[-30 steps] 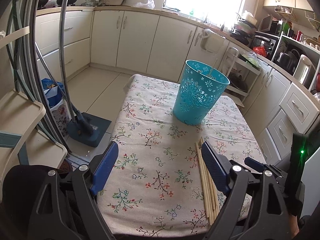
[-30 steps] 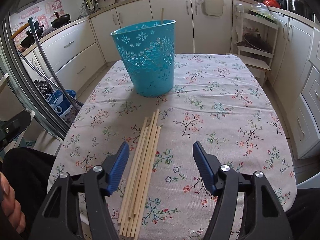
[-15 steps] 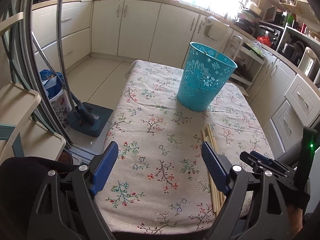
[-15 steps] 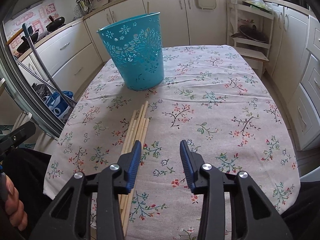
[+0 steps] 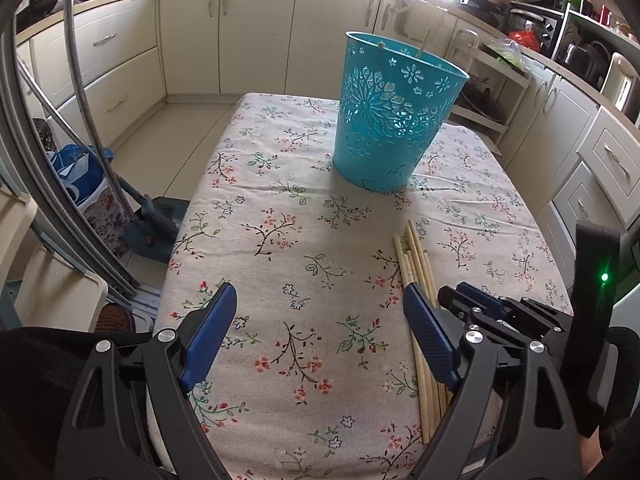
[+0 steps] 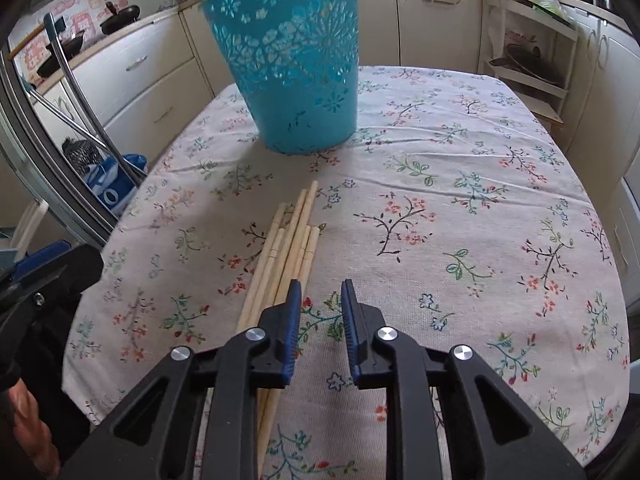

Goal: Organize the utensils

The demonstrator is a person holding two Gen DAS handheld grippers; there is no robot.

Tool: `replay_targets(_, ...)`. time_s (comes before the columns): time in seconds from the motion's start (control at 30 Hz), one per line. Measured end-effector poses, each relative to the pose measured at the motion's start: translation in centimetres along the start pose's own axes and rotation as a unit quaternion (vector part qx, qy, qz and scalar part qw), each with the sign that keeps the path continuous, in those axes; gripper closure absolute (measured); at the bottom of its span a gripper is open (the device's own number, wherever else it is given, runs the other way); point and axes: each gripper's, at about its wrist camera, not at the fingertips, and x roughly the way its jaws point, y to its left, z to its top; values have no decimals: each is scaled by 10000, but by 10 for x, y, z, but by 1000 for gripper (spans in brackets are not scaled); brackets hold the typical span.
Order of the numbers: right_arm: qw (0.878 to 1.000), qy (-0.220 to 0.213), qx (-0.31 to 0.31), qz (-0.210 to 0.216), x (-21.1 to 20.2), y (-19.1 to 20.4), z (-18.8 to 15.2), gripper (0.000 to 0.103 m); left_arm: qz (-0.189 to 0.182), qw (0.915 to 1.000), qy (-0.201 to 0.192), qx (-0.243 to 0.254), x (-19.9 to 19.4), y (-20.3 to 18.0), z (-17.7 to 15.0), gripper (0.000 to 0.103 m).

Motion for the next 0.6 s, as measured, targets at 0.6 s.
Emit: replay_targets(0.6, 9995, 157, -196, 171, 4, -5, 1, 93, 44, 9986, 440, 292, 52, -34, 8, 22)
